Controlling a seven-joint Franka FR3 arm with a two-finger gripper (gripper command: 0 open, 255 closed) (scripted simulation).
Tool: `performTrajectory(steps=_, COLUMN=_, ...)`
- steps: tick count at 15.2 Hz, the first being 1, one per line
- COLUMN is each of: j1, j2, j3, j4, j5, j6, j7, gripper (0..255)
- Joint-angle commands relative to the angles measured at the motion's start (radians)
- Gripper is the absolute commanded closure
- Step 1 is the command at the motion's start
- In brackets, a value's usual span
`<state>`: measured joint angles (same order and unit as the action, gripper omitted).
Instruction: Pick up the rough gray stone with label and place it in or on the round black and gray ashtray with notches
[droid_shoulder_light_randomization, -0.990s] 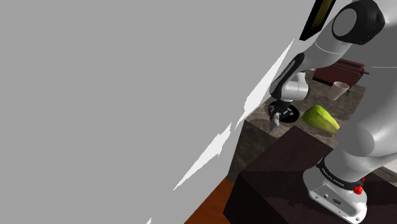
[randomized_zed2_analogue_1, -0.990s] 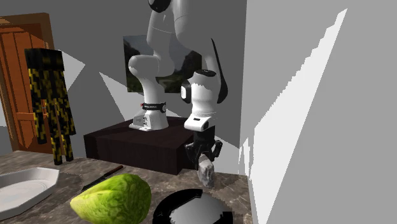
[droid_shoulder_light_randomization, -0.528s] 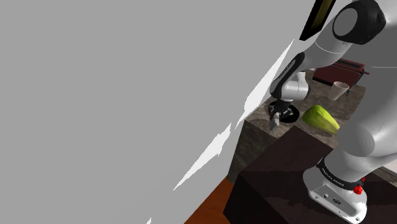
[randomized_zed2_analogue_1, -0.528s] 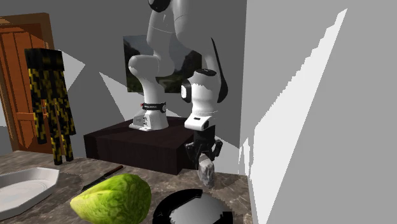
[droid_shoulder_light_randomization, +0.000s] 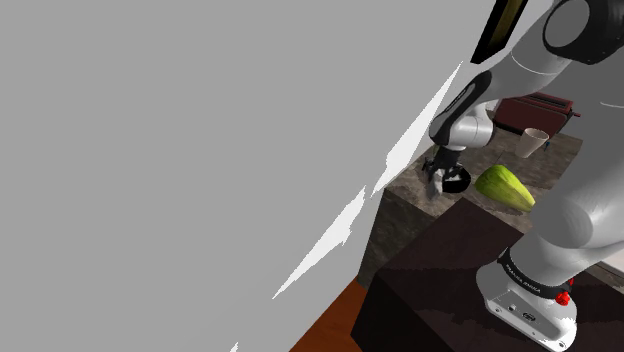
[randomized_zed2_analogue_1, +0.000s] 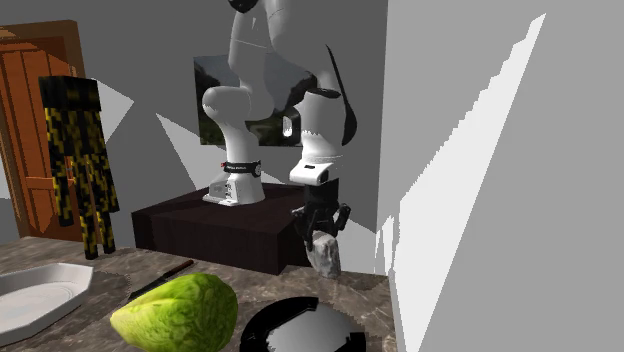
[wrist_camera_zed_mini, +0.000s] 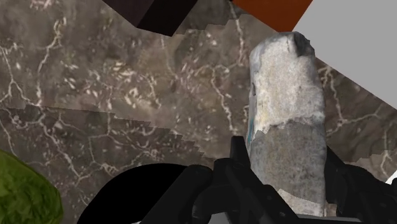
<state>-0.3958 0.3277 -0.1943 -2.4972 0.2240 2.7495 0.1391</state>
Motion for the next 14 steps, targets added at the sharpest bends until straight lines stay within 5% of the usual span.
performTrajectory(steps=1, j1=0.009, j2=-0.032, j3=-0.013, j4=-0.01, j5=-0.017, j6=-0.022, j7=0.012, gripper=255)
performTrajectory(steps=14, j1=0.043, j2=-0.222, j3=-0.069, j4=-0.026, j5=-0.136, j6=-0.188, j7=0.101, gripper=255)
